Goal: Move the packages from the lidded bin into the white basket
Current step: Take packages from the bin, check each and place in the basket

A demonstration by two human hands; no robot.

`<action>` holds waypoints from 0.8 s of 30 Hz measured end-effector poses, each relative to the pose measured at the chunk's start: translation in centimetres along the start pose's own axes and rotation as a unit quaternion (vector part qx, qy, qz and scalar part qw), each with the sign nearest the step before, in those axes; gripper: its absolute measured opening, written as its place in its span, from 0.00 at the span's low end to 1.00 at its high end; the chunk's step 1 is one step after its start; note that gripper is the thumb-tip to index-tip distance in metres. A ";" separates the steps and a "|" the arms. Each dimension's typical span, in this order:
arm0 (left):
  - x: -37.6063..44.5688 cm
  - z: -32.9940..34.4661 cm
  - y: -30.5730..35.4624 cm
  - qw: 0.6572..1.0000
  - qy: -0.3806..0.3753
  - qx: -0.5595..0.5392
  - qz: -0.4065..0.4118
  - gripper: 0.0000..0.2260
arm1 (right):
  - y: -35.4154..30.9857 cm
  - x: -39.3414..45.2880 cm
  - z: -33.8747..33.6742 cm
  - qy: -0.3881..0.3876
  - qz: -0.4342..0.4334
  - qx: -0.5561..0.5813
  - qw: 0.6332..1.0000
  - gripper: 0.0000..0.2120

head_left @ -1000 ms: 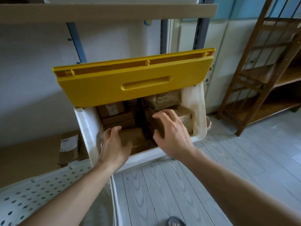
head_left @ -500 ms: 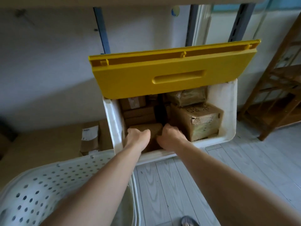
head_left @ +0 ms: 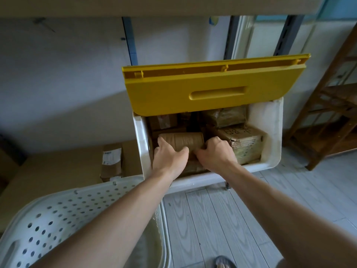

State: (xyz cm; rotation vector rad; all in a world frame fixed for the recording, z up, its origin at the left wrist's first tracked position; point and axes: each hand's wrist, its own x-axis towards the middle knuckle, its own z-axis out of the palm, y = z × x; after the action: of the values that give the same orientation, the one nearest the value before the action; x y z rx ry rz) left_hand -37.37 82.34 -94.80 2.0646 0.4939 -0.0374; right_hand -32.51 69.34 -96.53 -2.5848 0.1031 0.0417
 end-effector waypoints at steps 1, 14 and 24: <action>-0.5 -0.4 0.1 1.000 0.000 -0.001 0.018 0.38 | 0.1 -0.5 -0.7 0.016 -0.012 0.001 1.000 0.18; -9.4 -6.7 -0.4 0.975 0.009 -0.032 0.218 0.36 | -0.8 -9.6 -7.4 0.166 -0.132 0.136 0.968 0.14; -12.8 -10.9 -3.0 0.945 0.159 -0.090 0.272 0.37 | -6.0 -13.6 -5.3 0.175 -0.233 0.296 0.910 0.07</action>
State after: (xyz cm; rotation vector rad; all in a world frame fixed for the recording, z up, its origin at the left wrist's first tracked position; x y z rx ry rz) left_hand -52.05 88.57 -88.69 1.9668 0.0971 0.6539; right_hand -45.54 72.55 -88.20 -1.9209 -0.3267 -0.5484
